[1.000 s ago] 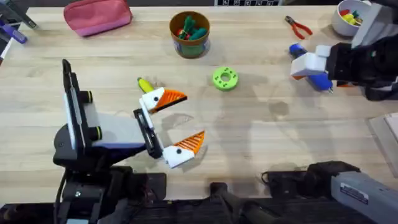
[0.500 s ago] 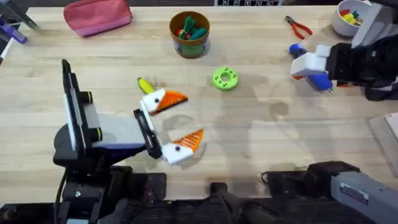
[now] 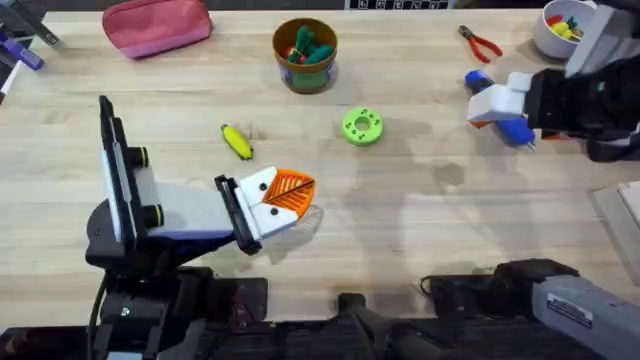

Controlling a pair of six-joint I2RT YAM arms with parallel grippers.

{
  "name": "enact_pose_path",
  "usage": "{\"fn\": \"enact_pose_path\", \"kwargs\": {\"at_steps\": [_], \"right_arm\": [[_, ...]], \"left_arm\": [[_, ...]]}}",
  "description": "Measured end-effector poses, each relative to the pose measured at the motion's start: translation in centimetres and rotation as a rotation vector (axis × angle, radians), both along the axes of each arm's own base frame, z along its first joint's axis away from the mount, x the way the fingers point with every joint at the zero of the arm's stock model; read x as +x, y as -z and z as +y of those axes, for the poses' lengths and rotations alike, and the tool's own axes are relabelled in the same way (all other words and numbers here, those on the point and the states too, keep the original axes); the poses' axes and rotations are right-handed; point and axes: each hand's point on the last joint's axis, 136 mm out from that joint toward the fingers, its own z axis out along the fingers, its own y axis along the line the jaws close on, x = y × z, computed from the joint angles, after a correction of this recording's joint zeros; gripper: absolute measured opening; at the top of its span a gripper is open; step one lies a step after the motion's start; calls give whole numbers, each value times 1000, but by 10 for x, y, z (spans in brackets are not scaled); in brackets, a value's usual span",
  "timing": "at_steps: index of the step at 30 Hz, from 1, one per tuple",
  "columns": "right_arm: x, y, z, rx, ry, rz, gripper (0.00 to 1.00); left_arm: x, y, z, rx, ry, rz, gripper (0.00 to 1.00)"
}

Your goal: Pick up the gripper from the table and insert it into the empty holder that is missing its gripper. Then pick up a screw, insert it into the mounting hole, and use the screwdriver to tighten it. Finally, clean up the table by picking up the vegetable and placing it into the bucket.

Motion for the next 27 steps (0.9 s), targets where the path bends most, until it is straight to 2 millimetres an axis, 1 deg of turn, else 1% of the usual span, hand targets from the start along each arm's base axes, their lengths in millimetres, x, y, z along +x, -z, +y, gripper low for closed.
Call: {"fn": "enact_pose_path", "kwargs": {"at_steps": [4,9,13,16,19,25,27], "right_arm": [[3,-1,0,-3,-8,-13,993],[18,-8,0,-23,-54,-79,994],[24,-7,-9,-44,-64,-80,992],[28,1,-19,-64,-71,-35,992],[41,-1,-32,-81,-67,-17,994],[76,-30,-63,-141,-83,-64,994],[88,-36,-71,-166,-105,-73,994]], "left_arm": [[0,0,0,0,0,0,20],[0,0,0,0,0,0,20],[0,0,0,0,0,0,20],[0,0,0,0,0,0,20],[0,0,0,0,0,0,20],[0,0,0,0,0,0,20],[0,0,0,0,0,0,20]]}}
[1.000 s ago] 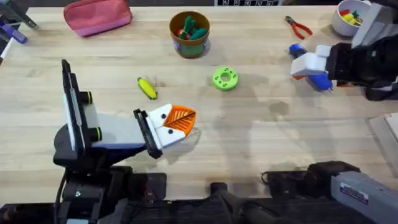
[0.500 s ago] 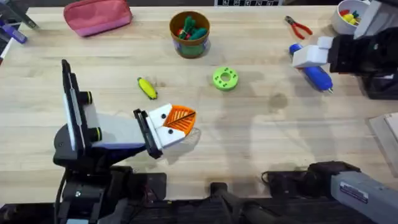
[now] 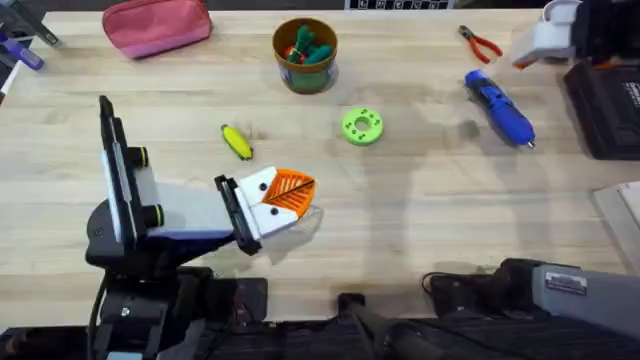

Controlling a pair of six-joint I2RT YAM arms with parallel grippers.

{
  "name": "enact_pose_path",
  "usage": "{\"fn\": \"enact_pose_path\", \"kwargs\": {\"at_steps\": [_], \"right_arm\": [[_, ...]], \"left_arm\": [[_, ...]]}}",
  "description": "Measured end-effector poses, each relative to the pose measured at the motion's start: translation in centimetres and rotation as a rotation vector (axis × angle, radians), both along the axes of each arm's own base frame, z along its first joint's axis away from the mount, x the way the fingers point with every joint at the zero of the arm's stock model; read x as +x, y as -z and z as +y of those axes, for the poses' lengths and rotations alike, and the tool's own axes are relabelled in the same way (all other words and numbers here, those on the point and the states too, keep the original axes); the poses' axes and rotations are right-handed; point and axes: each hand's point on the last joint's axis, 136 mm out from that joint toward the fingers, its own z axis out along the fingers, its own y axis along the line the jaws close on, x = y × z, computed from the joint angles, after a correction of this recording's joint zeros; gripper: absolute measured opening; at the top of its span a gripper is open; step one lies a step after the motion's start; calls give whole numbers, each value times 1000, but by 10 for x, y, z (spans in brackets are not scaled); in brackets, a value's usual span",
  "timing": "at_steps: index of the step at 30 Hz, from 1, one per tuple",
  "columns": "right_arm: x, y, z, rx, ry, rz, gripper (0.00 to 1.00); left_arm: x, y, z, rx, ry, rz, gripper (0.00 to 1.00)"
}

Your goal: Pick up the gripper from the table and insert it into the empty holder that is missing its gripper. Then pick up a screw, insert it into the mounting hole, and use the screwdriver to tighten it. Finally, clean up the table by picking up the vegetable and placing it into the bucket.

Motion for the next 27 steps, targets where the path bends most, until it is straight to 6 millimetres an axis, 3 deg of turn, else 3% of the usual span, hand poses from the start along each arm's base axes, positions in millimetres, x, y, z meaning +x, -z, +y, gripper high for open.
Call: {"fn": "enact_pose_path", "kwargs": {"at_steps": [4,11,27], "right_arm": [[21,3,-12,-53,-68,-1,993],[47,36,-19,-118,-218,72,994],[69,116,-23,-117,-356,254,994]], "left_arm": [[0,0,0,0,0,0,20],[0,0,0,0,0,0,20],[0,0,0,0,0,0,20]]}}
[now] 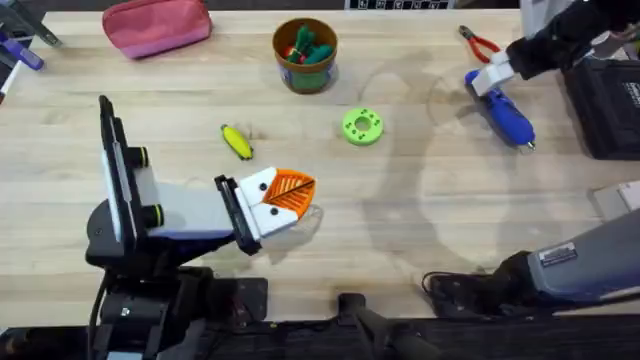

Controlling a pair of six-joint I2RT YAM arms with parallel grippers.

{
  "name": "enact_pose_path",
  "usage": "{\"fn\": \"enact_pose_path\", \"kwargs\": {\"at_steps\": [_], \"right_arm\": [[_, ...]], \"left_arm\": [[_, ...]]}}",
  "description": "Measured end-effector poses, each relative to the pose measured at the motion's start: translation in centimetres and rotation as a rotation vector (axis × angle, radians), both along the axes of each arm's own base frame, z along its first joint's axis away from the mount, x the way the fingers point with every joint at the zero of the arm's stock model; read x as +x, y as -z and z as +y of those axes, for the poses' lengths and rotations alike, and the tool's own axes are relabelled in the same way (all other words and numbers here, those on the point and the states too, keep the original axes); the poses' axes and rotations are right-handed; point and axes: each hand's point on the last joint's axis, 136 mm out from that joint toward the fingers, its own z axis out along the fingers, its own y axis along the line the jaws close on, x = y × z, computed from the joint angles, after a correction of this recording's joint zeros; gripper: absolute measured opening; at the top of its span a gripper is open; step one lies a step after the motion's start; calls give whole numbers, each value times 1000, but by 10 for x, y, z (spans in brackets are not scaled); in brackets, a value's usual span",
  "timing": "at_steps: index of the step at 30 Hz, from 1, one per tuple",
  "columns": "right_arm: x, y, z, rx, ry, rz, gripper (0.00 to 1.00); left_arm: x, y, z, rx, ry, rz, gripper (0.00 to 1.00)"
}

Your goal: Pick up the gripper from the table and insert it into the empty holder that is missing its gripper. Then pick up a screw, insert it into the mounting hole, and use the screwdriver to tighten it. Finally, clean up the table by picking up the vegetable and placing it into the bucket.

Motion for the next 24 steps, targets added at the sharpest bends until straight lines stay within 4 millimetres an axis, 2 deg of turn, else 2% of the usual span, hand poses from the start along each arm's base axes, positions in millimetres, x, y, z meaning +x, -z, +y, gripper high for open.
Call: {"fn": "enact_pose_path", "kwargs": {"at_steps": [9,18,24], "right_arm": [[-1,40,0,18,-6,99,994],[3,49,-1,18,-9,103,994],[6,65,-1,23,-9,129,994]], "left_arm": [[0,0,0,0,0,0,20],[0,0,0,0,0,0,20],[0,0,0,0,0,0,20]]}}
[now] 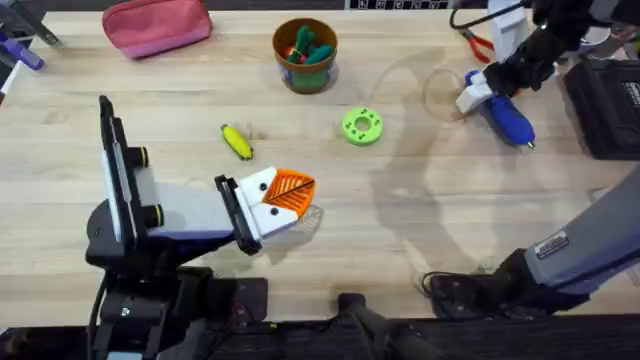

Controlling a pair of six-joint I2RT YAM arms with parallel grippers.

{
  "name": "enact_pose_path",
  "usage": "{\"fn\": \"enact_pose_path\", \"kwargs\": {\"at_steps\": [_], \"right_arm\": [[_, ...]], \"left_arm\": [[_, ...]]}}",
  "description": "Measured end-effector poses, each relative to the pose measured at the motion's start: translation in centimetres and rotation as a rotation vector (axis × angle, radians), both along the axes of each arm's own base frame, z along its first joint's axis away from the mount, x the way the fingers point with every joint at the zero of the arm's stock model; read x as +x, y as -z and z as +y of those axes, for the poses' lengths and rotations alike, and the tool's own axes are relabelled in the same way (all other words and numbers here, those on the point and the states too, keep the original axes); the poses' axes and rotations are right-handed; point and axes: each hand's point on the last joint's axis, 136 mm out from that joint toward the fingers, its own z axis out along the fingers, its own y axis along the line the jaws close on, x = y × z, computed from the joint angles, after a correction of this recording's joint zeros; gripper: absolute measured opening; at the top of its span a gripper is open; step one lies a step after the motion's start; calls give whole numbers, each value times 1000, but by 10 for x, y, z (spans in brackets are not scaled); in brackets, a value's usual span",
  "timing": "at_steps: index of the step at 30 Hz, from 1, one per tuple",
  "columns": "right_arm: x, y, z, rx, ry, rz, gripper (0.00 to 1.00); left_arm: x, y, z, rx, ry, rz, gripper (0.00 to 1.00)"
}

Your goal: Pick up the gripper from the table and insert it into the empty holder that is missing its gripper. Then pick up a screw, insert it into the mounting hole, and use the screwdriver to tighten it. Finally, clean up the table by picking up the vegetable and placing it into the bucket.

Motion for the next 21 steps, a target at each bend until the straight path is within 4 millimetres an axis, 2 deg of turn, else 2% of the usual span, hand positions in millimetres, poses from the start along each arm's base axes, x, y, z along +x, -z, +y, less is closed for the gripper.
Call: {"fn": "enact_pose_path", "kwargs": {"at_steps": [3,11,15,17,21], "right_arm": [[1,9,0,6,0,18,994],[11,7,-2,0,20,-26,971],[9,8,-2,3,30,-17,829],[8,9,-2,7,37,-13,793],[8,9,-5,-1,45,-14,604]], "left_arm": [[0,0,0,0,0,0,20],[0,0,0,0,0,0,20],[0,0,0,0,0,0,20],[0,0,0,0,0,0,20],[0,0,0,0,0,0,20]]}}
